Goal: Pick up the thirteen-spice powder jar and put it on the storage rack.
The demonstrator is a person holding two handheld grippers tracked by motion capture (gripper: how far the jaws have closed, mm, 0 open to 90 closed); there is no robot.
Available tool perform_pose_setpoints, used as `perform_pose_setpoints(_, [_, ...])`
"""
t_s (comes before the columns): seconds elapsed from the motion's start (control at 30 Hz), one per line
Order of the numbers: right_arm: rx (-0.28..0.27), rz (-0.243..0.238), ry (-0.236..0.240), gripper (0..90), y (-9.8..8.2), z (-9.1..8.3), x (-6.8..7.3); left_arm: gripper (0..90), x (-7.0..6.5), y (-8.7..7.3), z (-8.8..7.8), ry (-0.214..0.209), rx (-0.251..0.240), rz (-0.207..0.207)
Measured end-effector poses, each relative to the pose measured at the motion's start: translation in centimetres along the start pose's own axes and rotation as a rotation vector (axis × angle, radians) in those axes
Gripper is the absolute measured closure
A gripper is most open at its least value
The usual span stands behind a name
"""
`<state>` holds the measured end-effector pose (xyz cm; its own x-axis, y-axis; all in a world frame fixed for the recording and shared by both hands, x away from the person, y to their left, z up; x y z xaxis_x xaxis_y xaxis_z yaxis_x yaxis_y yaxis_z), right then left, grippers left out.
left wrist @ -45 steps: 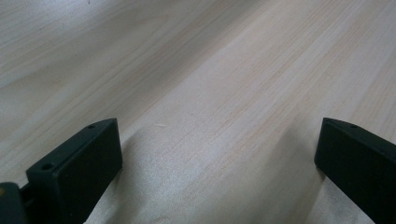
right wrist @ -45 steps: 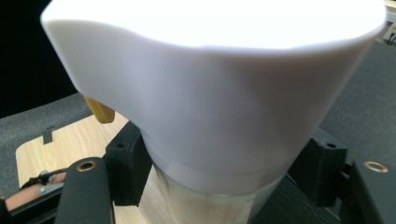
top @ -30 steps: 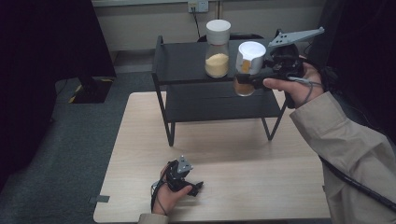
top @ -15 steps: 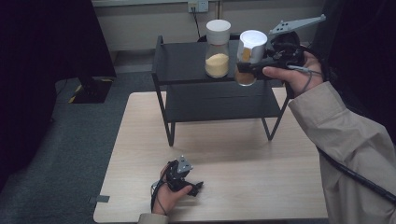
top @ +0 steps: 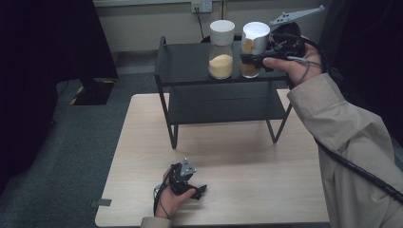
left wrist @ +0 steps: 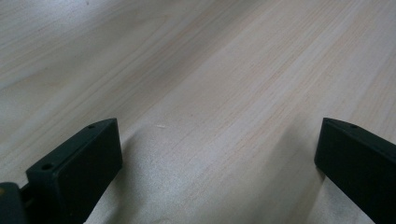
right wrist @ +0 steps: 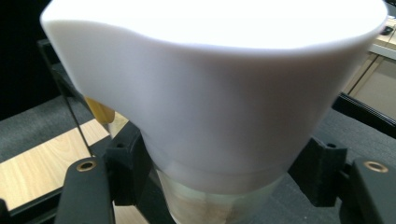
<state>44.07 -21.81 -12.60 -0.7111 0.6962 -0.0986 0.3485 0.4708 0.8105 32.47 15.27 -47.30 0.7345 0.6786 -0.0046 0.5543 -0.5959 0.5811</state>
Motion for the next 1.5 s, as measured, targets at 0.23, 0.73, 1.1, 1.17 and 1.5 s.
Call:
perform_pose_setpoints(0.23, [-0.006, 0.007, -0.009, 30.4, 0.3, 1.3, -0.3, 0.0, 0.0, 0.0, 0.0, 0.0, 0.0, 0.002])
perform_pose_setpoints(0.73, [-0.039, 0.064, -0.001, 30.2, -0.1, 2.0, -0.6, 0.0, 0.0, 0.0, 0.0, -0.001, 0.001, 0.0])
perform_pose_setpoints(1.1, [-0.048, 0.092, -0.017, 29.9, -0.2, 2.2, -0.4, 0.0, 0.1, 0.0, 0.0, -0.003, 0.0, 0.002])
perform_pose_setpoints(1.17, [-0.049, 0.088, -0.024, 29.0, -0.2, 2.2, -0.3, 0.0, 0.1, 0.0, 0.0, -0.003, 0.0, 0.003])
perform_pose_setpoints(1.5, [-0.045, 0.105, -0.075, 8.1, -0.4, 1.9, 0.3, 0.0, 0.1, 0.1, 0.1, -0.003, 0.0, 0.004])
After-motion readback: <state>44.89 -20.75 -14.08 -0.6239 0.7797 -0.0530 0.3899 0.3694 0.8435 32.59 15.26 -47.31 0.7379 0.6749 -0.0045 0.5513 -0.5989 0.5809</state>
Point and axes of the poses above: each handheld gripper's, and its own axes: z roughly forward along the jaws, y roughly out of its top, x roughly to its left, the point moved 8 cm from there along z, roughly forward along the jaws, and after that the axes turned 11 degrees about x, right-handed, at the moved point
